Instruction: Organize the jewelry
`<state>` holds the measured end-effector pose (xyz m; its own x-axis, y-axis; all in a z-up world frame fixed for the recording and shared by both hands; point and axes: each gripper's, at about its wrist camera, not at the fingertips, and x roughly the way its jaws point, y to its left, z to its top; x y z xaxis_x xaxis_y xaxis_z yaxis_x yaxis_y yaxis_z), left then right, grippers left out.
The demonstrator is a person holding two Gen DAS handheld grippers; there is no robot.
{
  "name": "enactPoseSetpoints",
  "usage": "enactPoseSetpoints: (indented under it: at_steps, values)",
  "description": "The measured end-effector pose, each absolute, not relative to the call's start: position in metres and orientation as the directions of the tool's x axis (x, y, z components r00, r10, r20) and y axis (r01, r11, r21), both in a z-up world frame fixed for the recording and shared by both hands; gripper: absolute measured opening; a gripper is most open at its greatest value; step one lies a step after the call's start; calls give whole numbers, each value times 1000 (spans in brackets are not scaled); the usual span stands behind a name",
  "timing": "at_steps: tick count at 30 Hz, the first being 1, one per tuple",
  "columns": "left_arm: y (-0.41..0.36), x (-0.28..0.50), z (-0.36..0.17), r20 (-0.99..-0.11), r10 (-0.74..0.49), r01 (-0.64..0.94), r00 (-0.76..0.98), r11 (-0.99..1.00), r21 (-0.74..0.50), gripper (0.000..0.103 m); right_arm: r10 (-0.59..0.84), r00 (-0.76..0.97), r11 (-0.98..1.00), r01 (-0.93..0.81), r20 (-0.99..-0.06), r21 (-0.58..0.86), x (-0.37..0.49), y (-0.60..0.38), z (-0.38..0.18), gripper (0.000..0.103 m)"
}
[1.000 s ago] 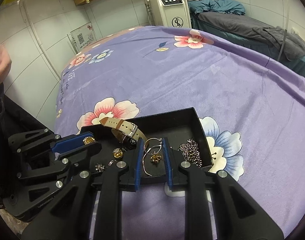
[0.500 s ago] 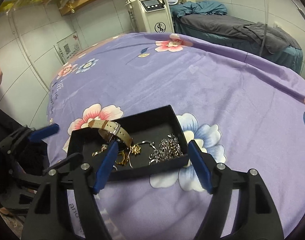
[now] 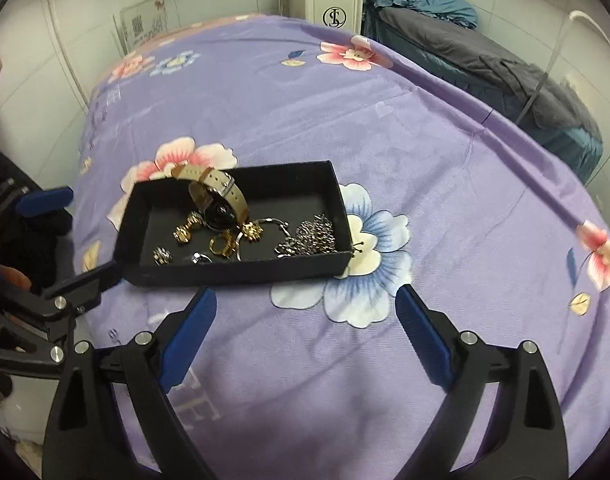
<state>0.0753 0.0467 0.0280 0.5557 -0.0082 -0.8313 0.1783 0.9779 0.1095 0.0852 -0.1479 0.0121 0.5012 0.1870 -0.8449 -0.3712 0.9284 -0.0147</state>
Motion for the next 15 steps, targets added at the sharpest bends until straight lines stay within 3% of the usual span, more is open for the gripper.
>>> enactPoseSetpoints:
  at_steps: [10, 15]
  values:
    - [54, 74, 15, -872, 78, 149, 483, 974, 170, 97, 1, 479, 893, -395, -878, -214, 85, -127, 11, 93]
    - [57, 76, 9, -890, 96, 119, 445, 979, 165, 97, 18, 468, 892, -408, -884, -197, 81, -117, 8, 93]
